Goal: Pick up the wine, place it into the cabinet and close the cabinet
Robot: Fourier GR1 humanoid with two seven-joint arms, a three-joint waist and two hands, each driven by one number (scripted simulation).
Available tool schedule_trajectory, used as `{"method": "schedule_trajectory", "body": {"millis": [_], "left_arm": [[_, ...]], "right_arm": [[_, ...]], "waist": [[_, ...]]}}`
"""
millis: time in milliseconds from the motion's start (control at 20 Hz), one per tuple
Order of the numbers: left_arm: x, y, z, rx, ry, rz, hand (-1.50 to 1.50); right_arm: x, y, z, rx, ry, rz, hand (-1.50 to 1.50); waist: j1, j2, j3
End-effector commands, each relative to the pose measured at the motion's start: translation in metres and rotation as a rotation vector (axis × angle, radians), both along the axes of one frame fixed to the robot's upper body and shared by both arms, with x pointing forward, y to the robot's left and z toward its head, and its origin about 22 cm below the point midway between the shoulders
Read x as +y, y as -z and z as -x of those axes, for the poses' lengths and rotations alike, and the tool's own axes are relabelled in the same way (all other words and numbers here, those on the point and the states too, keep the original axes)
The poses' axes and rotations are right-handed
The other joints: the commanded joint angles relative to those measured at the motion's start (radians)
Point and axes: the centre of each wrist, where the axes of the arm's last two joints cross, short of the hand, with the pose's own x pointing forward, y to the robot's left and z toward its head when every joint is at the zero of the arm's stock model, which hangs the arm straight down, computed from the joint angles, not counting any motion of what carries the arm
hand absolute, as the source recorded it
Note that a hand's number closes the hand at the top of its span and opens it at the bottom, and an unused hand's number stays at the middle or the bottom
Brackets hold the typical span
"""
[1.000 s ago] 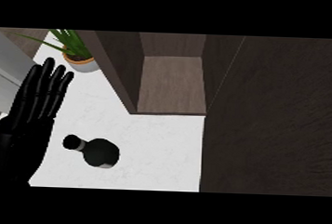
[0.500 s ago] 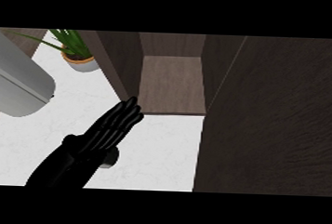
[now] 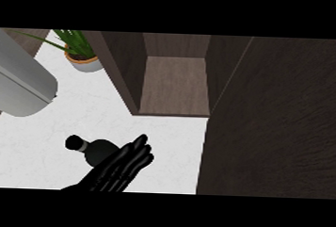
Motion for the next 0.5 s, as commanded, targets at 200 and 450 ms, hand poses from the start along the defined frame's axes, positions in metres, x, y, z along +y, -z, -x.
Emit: {"method": "schedule_trajectory", "body": {"millis": [200,450], "left_arm": [[0.004,-0.037,0.029,-0.004,0.029,0.006,-1.5],[0.01,-0.041,0.041,0.014,-0.006,0.02,-1.5]], "right_arm": [[-0.005,-0.032,0.031,-0.044,-0.01,-0.015,-1.5],[0.005,-0.032,0.038,-0.029,0.01,-0.037,-1.5]], "waist": [[0.0,0.001,0.0],[0.003,-0.003,-0.001]]}}
